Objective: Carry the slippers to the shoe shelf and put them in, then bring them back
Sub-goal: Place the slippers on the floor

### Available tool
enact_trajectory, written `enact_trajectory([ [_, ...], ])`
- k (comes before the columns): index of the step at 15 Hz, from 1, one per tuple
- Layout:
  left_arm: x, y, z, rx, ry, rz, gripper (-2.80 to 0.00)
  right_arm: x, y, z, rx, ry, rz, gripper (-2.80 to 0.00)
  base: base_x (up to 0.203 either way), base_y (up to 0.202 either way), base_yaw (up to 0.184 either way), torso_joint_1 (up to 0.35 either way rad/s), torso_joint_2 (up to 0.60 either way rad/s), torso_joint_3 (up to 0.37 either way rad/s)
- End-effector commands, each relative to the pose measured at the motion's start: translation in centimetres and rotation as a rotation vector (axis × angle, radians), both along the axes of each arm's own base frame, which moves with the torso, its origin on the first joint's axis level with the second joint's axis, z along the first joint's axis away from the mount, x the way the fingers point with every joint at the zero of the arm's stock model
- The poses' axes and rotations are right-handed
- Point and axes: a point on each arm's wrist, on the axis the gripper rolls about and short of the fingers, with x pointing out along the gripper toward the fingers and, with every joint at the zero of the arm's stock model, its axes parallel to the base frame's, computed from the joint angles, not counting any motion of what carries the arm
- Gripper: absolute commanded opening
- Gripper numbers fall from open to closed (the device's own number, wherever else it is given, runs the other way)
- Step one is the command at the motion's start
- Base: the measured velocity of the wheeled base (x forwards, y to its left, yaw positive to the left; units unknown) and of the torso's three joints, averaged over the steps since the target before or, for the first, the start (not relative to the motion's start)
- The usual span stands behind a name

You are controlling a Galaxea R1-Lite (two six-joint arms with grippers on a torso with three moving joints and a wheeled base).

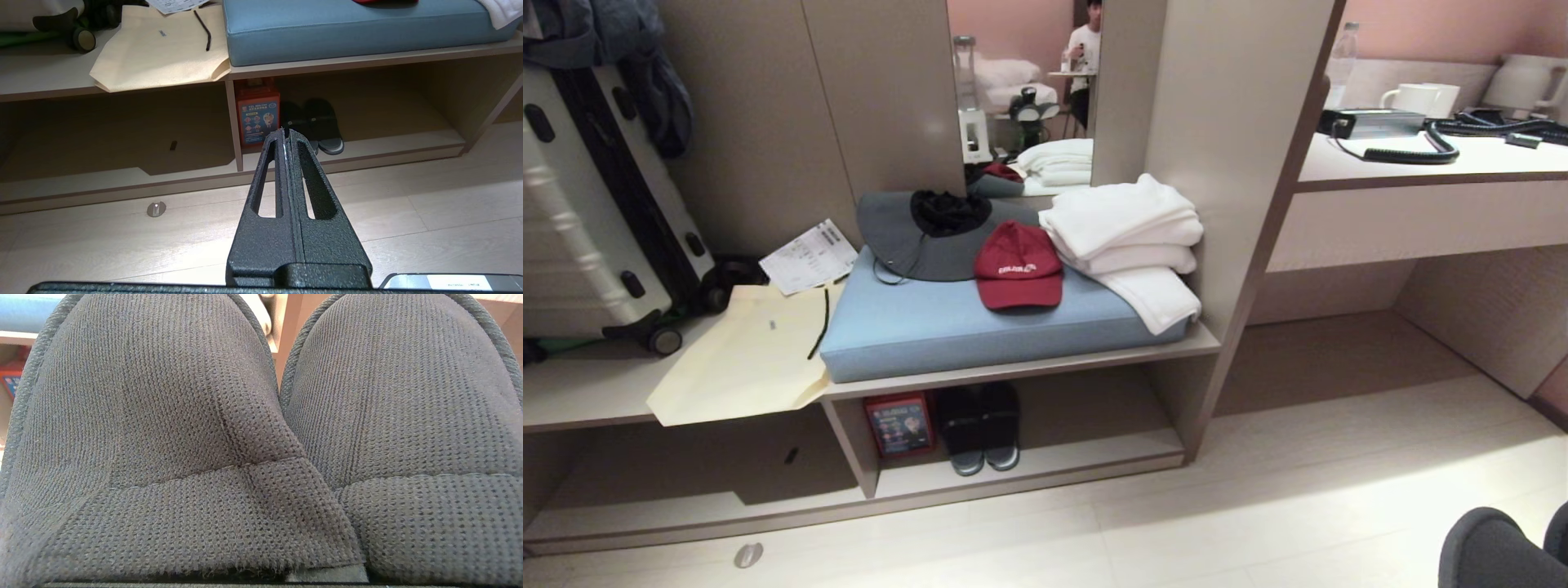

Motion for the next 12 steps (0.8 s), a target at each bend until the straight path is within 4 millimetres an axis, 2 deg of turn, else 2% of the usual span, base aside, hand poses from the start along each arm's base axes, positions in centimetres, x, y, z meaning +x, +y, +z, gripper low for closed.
enact_trajectory([
  [1,0.02,0.00,-0.04,0.001,0.003,-0.001,-2.80,0.00,0.00,0.00,-0.001,-0.001,-0.001,-2.80,0.000,0.000,0.000,0.002,0.00,0.046],
  [12,0.02,0.00,-0.04,0.004,0.003,-0.001,-2.80,-0.01,0.00,0.02,-0.012,-0.004,0.002,-2.80,0.000,0.000,0.000,0.000,0.00,0.011],
])
